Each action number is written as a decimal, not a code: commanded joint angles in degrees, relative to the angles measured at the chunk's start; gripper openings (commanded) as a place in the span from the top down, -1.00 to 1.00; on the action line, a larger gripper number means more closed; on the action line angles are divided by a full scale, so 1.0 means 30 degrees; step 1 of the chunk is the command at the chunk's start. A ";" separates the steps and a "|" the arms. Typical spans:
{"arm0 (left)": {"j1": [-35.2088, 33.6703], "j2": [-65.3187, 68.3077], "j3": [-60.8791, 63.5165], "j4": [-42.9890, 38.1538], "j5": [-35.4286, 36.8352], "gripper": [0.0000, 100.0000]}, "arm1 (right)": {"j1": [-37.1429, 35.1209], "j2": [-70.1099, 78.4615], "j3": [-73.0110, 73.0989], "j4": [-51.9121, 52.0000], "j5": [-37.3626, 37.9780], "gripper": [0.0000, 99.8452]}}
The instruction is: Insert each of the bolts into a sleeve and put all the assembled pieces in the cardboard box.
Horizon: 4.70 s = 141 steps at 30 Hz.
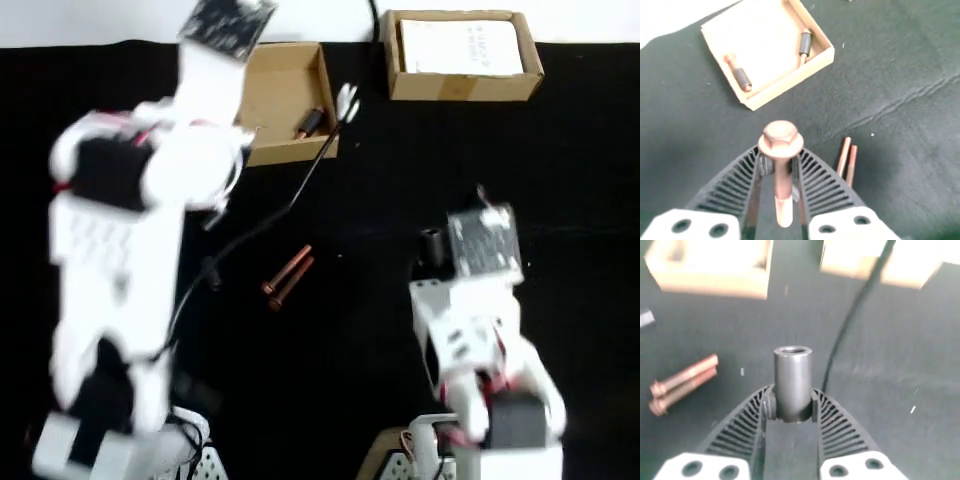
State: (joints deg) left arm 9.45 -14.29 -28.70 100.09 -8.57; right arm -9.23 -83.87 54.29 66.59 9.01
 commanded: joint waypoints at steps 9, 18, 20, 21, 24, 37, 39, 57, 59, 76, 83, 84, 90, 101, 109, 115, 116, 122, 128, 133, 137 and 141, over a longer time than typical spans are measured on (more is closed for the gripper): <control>0.1070 -1.5253 1.2176 -0.7502 -0.0029 0.99 | -0.1070 -0.6813 0.4000 -0.2916 -0.3575 0.98; 0.3971 -2.0293 2.1641 -1.4740 0.0615 0.98 | -0.3853 -0.6667 0.9392 -1.0066 -0.6330 0.98; 0.4176 -2.0264 2.1905 -1.5326 0.2374 0.98 | -0.4908 -0.6667 1.0300 -1.0799 -0.6271 0.98; 0.4176 -2.0117 2.1934 -1.5560 0.3341 0.98 | -0.5348 -0.6667 1.0740 -1.1209 -0.6242 0.98; 0.4176 -1.9121 2.1670 -1.6147 0.5187 0.98 | -0.6344 -0.6667 1.2088 -1.2527 -0.6212 0.98; 0.7868 -1.3612 1.9121 -1.5795 0.7238 0.98 | -0.7751 -0.6784 1.5282 -1.4491 -0.6212 0.99; 0.7897 -1.2996 1.9121 -1.5795 0.7238 0.98 | -0.7751 -0.6784 1.5282 -1.4491 -0.6212 0.99; 0.6901 -0.8190 1.6601 -1.8198 0.7179 0.98 | -0.7692 -0.6813 1.5370 -1.4491 -0.6212 0.99; 0.6901 -0.7868 1.6601 -1.8256 0.7179 0.98 | -0.7692 -0.6813 1.5370 -1.4491 -0.6212 0.99; 0.6901 -0.7751 1.8125 -1.8256 0.7150 0.98 | -0.7692 -0.6813 1.5223 -1.4491 -0.6242 0.99; 0.6872 -0.7751 1.8125 -1.8227 0.7150 0.98 | -0.7663 -0.6813 1.5194 -1.4491 -0.6242 0.99; 0.6872 -0.7751 1.8125 -1.8227 0.7121 0.98 | -0.7663 -0.6813 1.5194 -1.4491 -0.6242 0.99; 0.6901 -0.7751 1.8242 -1.8139 0.7121 0.98 | -0.7663 -0.6813 1.5194 -1.4491 -0.6242 0.99; 0.6989 -0.7868 1.8711 -1.6557 0.7121 0.98 | -0.7663 -0.6813 1.5194 -1.4491 -0.6242 0.99; 0.6901 -0.7751 1.5634 -1.0755 0.7209 0.72 | -0.7663 -0.6813 1.5223 -1.4491 -0.6242 0.99; 0.6989 -0.7722 1.4403 -0.8029 0.7150 0.62 | -0.7663 -0.6813 1.5165 -1.4491 -0.6242 0.99; 0.6960 -0.7722 1.4051 -0.7678 0.7150 0.62 | -0.7663 -0.6813 1.5165 -1.4491 -0.6242 0.99; 0.6022 -0.7868 0.9978 -0.4952 0.6037 0.64 | -0.7634 -0.6608 1.3582 -1.4491 -0.6330 0.99; 0.2476 -0.7927 0.8337 -0.2930 0.2403 0.99 | -0.6256 -0.6227 1.1590 -1.4403 -0.6242 0.99; 0.0835 -0.9744 0.9597 -0.2110 0.1641 0.98 | -0.5377 -0.1070 0.7311 -1.4403 -0.6330 0.99; -0.0689 -1.2938 1.3231 -0.3399 0.1612 0.98 | -0.5319 0.5055 0.3297 -1.4549 -0.6300 0.99; -0.3267 -1.5692 1.8564 -0.5861 0.1641 0.98 | -0.5319 1.1062 0.0190 -1.7538 -0.6242 0.99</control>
State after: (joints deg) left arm 4.26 -56.48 17.36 86.99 -3.30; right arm -25.85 -63.03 64.31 20.88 -9.54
